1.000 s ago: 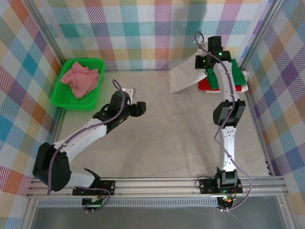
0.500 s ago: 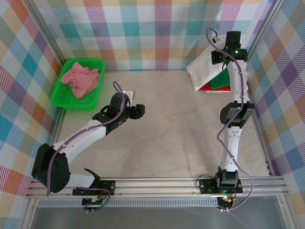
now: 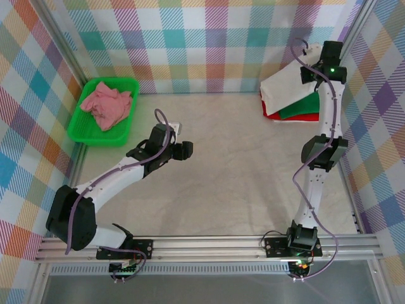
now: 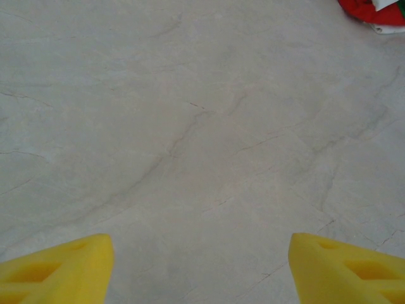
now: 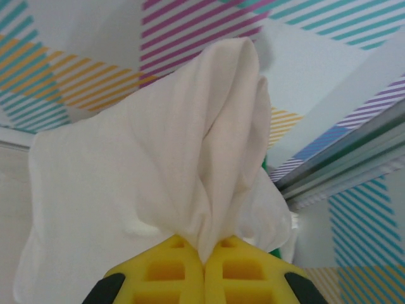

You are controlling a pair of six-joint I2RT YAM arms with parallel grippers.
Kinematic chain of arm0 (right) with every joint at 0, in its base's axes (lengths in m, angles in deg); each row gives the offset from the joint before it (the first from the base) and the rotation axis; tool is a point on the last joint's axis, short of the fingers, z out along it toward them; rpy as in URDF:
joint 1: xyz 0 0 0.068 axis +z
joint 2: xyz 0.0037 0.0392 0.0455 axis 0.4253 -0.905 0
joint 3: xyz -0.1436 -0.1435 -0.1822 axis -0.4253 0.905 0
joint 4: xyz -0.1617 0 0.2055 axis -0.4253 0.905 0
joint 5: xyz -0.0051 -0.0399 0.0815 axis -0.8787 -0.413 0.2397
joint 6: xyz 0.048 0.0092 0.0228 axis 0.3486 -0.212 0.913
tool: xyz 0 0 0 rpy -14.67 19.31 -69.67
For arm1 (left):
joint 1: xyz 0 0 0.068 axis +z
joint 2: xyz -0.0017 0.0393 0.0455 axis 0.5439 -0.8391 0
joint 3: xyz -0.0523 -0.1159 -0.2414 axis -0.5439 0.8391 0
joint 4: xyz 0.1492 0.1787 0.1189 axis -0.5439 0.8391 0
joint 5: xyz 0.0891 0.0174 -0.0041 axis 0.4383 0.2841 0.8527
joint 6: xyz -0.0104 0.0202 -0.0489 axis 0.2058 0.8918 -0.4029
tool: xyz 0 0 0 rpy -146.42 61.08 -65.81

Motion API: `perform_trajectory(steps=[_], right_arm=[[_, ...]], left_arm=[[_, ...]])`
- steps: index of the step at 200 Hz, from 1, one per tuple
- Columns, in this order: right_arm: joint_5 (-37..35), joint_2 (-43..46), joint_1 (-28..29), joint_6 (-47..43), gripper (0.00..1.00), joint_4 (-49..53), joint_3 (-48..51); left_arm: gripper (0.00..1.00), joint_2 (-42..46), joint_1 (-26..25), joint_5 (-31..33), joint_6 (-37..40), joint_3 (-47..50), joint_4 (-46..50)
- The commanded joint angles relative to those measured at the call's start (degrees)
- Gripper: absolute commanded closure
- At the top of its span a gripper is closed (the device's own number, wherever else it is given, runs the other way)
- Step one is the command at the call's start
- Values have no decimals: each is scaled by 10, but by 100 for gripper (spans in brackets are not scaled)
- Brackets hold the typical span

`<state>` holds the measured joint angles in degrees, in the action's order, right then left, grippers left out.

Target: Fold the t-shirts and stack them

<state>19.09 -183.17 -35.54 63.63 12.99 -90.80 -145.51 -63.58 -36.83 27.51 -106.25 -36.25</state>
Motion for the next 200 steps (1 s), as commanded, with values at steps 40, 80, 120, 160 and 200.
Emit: perform_trajectory(steps=[40, 80, 120, 160, 200], right_arm=[[-64, -35, -23, -46, 66, -109, 13], [-160, -60, -32, -23, 12, -169, 12], [-159, -21, -41, 43, 0, -159, 37], [-137, 63, -38, 123, 0, -153, 130], [-121, 234, -8, 145, 0, -287, 413]], left_arm=[[26, -23, -3, 15, 12, -37, 28], [25, -17, -3, 46, 21, -59, 45], [25, -11, -2, 80, 18, -62, 39], [24, 9, -2, 114, 10, -47, 8], [5, 86, 4, 227, 14, 22, -69]])
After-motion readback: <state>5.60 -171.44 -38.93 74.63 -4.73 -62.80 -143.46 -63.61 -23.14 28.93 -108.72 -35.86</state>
